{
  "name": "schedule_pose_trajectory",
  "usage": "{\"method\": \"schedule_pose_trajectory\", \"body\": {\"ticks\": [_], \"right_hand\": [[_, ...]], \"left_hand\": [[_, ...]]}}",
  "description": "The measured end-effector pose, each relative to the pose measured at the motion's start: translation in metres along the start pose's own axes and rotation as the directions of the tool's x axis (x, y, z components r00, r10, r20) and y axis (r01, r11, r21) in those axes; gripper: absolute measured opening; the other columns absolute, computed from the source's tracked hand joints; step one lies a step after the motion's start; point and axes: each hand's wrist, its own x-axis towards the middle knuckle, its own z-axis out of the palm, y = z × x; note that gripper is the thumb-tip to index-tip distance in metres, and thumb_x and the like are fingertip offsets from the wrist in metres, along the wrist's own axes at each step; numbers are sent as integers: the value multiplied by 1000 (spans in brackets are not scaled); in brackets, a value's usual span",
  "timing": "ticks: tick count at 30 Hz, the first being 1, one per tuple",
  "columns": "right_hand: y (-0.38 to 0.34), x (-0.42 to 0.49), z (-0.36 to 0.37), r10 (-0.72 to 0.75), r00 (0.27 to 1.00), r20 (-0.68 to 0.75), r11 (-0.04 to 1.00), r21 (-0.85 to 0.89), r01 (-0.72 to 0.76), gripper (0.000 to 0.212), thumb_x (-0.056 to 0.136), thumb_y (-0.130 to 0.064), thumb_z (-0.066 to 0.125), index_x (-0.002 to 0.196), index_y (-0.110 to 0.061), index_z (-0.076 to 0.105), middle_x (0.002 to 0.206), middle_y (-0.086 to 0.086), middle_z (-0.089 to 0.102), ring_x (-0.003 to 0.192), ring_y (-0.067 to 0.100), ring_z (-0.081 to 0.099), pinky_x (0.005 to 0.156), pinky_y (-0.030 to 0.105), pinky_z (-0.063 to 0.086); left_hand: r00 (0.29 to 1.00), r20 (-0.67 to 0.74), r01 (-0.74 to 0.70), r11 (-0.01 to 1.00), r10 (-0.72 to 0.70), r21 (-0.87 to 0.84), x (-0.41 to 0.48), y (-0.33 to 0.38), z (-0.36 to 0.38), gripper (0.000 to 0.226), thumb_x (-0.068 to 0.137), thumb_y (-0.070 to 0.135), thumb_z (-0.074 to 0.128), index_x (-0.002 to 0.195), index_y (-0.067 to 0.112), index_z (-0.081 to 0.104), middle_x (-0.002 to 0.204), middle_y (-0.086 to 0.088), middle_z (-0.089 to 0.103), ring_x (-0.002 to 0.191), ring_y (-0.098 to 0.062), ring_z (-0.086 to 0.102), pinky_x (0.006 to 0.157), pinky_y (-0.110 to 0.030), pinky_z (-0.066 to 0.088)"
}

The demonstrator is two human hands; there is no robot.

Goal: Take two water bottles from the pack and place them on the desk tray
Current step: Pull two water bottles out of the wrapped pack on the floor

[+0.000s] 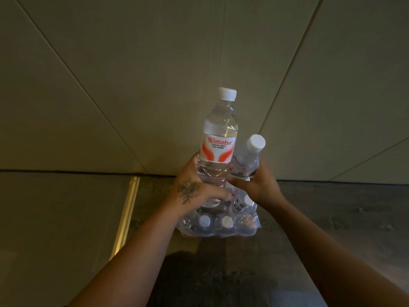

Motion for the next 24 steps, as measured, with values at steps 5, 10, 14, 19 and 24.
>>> {"method": "schedule_pose_trajectory", "body": {"ticks": [5,10,14,19,24], "right_hand": [[-11,-22,-27,32,992,125,996,79,-42,72,76,-49,82,138,-23,56,132,1,70,120,17,71,102,54,58],[-45,-79,-55,118,985,124,921,358,-155,66,76,-38,82,135,-19,60,124,5,76,113,24,76,94,48,64],[-107,-136,-78,239,964,114,796,545,-261,64,78,-41,80,137,-27,61,123,3,76,112,26,76,83,35,66],[-216,-198,-128,350,932,95,696,640,-327,68,68,-53,84,131,-38,65,123,5,76,109,30,77,90,52,61],[-342,-257,-195,429,884,186,592,681,-431,67,65,-48,82,128,-27,69,113,13,79,99,35,78,82,52,62]], "left_hand": [[988,17,151,986,-150,-63,-15,-15,-5,79,62,18,96,135,18,66,128,-5,77,118,-27,73,101,-52,58],[990,10,141,981,-141,-133,-55,8,1,83,40,35,93,120,33,70,105,19,82,92,-2,79,77,-30,59],[965,19,260,939,-263,-224,-116,49,-7,80,62,21,96,136,19,64,125,0,77,119,-25,72,97,-52,59],[959,54,283,930,-279,-232,-208,155,-40,108,34,37,98,135,28,63,116,4,83,111,-23,77,94,-49,63],[942,19,326,901,-335,-287,-312,268,-76,92,44,33,100,130,22,67,111,-8,84,96,-36,80,62,-38,65]]}}
